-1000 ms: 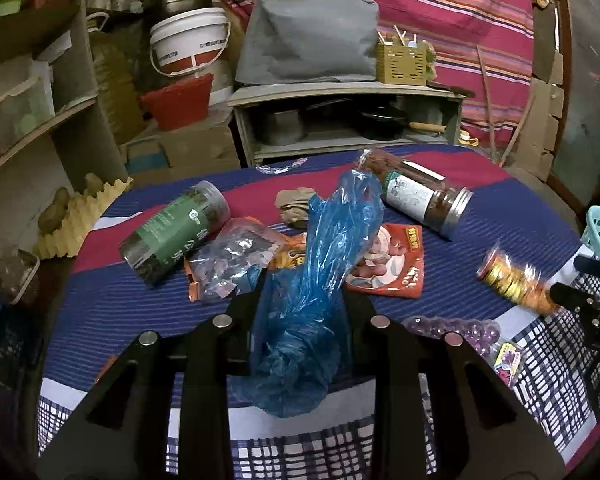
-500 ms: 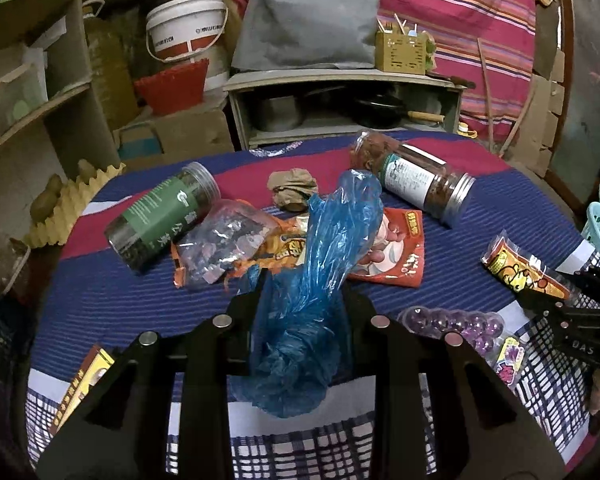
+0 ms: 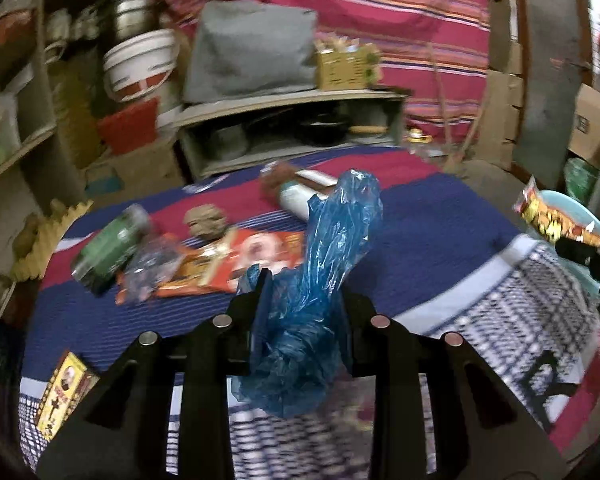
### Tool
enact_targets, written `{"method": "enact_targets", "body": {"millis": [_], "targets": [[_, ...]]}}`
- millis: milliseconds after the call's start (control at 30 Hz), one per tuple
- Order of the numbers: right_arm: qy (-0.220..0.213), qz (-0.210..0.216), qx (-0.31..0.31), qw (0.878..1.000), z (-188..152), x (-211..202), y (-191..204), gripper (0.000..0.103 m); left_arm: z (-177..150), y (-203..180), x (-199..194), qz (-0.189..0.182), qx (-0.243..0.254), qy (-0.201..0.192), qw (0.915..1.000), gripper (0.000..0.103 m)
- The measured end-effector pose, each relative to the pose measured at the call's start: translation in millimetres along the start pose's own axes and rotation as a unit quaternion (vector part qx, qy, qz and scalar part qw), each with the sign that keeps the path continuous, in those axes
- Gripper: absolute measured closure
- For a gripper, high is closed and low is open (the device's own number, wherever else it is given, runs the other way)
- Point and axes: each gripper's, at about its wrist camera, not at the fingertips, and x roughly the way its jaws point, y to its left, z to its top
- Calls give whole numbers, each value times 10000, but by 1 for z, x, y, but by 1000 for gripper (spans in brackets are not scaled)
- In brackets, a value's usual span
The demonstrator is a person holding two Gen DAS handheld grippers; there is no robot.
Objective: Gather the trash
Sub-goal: 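Carry the blue bag and orange wrapper in both tools over the basket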
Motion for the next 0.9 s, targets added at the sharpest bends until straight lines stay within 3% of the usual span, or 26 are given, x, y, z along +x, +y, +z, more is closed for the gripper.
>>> {"method": "enact_targets", "body": {"millis": [167, 500, 700, 900], "targets": [[-243, -366, 205, 9988, -3, -38, -45, 64, -1, -51, -6, -378, 178, -57, 9991, 75], [-315, -1130, 877, 9892, -20, -67, -140, 64, 20, -154, -5, -1107, 437, -185, 9927, 75], [-324, -1342, 1120, 9841, -31, -67, -174, 64, 27, -206, 6, -1385, 596, -218, 9883, 75], [-382, -1390, 1209, 9821, -29, -63, -193, 64, 35, -244, 30, -1661, 599, -8, 9843, 75]]}}
